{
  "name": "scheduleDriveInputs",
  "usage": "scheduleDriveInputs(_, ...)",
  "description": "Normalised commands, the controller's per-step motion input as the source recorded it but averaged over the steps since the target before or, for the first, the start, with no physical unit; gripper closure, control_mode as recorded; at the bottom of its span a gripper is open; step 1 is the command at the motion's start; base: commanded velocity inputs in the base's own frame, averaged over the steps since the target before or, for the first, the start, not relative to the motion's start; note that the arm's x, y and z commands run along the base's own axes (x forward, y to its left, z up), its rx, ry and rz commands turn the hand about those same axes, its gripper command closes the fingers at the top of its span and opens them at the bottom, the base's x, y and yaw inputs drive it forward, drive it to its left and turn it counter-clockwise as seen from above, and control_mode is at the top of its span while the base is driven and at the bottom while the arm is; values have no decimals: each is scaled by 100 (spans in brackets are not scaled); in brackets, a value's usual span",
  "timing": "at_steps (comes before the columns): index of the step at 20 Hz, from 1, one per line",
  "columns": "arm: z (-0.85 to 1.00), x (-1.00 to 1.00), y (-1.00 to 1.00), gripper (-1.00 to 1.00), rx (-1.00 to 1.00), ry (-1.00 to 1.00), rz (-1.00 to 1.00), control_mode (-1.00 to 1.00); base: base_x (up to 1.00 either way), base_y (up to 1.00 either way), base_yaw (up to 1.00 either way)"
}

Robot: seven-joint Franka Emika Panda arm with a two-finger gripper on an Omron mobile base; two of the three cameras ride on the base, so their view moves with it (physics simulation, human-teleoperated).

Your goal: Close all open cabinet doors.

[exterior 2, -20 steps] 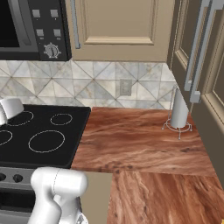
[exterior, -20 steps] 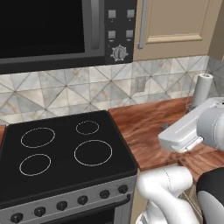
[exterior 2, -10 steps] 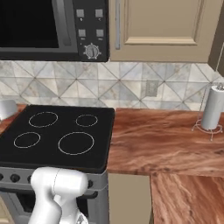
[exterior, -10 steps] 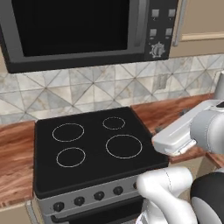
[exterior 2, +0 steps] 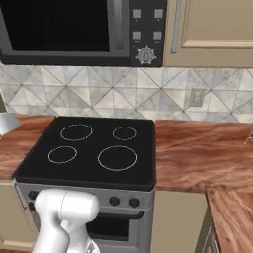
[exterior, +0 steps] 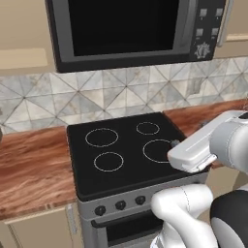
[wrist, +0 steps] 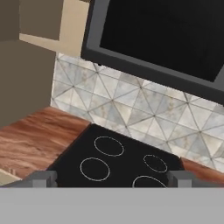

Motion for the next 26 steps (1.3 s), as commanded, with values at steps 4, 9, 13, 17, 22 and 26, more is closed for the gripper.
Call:
scheduleDriveInputs(4,0,0,0,-100,0,0,0,100,-41,55,0)
scheduleDriveInputs(9,0,0,0,-100,0,0,0,100,-25,54,0)
scheduleDriveInputs(13,0,0,0,-100,0,0,0,100,-2,33,0)
scheduleDriveInputs(17,0,0,0,-100,0,0,0,100,-1,33,0)
scheduleDriveInputs(22,0,0,0,-100,0,0,0,100,-2,41,1)
scheduleDriveInputs(26,0,0,0,-100,0,0,0,100,0,46,1)
